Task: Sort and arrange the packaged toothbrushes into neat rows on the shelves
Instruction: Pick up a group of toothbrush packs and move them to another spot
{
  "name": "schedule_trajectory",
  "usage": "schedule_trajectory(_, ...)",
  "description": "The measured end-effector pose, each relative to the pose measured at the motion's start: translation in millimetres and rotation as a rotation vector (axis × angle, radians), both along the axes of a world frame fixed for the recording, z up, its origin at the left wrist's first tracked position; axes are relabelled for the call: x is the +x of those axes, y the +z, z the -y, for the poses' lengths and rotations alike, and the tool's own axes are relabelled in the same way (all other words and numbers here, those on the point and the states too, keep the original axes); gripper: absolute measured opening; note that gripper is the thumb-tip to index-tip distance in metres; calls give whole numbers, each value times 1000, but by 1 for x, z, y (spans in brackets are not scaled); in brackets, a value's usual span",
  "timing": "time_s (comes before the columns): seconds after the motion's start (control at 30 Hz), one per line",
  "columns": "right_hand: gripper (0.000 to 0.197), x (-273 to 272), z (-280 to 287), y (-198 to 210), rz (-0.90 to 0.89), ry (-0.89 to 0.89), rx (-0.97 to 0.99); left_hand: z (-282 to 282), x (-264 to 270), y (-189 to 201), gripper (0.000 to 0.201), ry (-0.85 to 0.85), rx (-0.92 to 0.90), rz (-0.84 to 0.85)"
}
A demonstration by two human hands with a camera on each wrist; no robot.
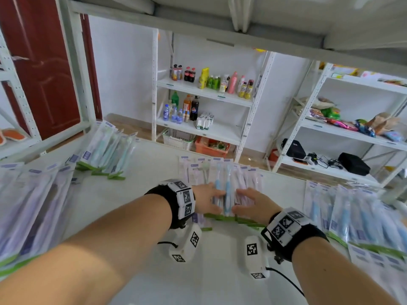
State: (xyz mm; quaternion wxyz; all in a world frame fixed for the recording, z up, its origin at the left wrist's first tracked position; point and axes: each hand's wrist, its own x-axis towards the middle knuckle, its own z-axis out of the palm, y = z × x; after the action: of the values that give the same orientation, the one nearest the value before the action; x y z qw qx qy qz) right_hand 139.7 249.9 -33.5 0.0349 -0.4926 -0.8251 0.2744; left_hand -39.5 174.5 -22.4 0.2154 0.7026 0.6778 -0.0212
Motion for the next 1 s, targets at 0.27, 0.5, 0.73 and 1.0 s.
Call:
schedule_trajectory(0.27,71,8,42,-1,-24,-26,13,33,-2,-4,65,-99,-11,66)
schedule_trajectory(0.5,67,7,88,-1,-49,-56,8,74,-5,-5,63,-179,-11,118)
schedule_trajectory(0.73,73,7,139,-2,-33,-110,20,120,-7,-5,64,-227,-8,115)
schedule_trajectory(1.0,71,8,185,2,5,-152,7,159,-12,-12,65,-218,3,110)
